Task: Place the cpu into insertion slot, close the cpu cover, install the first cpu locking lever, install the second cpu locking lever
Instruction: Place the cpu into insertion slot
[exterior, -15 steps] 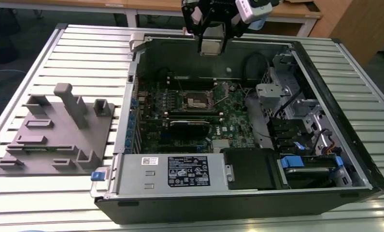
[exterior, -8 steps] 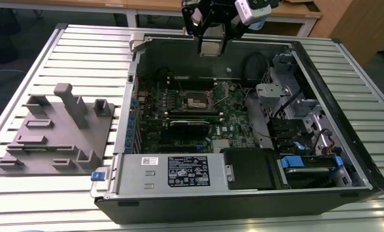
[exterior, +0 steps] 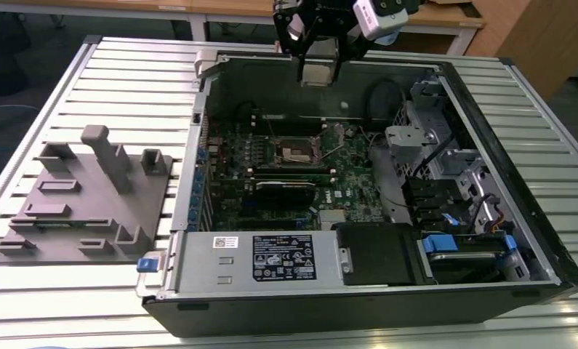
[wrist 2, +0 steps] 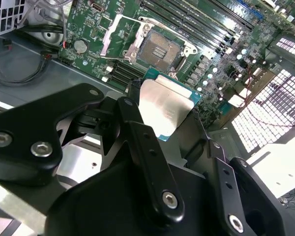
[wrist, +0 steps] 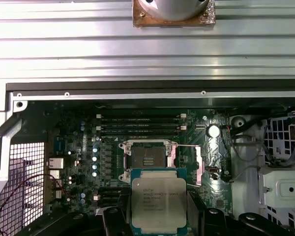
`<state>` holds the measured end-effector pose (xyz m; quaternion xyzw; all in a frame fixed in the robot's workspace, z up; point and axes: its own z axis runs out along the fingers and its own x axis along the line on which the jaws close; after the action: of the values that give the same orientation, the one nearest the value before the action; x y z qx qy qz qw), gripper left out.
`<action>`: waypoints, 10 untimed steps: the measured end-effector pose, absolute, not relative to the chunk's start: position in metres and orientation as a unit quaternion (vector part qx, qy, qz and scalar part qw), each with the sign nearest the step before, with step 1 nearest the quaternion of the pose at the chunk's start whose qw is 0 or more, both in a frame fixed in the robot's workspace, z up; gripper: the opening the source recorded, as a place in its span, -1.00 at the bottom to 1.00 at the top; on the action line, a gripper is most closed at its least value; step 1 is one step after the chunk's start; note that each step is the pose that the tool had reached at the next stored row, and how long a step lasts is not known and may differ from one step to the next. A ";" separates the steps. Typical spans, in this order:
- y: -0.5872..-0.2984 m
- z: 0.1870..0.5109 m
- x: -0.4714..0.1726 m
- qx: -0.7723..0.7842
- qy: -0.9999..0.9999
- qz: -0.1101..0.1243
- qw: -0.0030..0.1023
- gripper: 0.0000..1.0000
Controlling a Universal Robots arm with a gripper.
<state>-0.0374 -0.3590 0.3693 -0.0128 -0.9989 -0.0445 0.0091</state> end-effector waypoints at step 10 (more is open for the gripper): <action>-0.359 0.367 -0.038 -0.013 -0.999 -0.044 0.009 0.08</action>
<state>-0.0376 -0.3590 0.3666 -0.0128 -0.9989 -0.0444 0.0090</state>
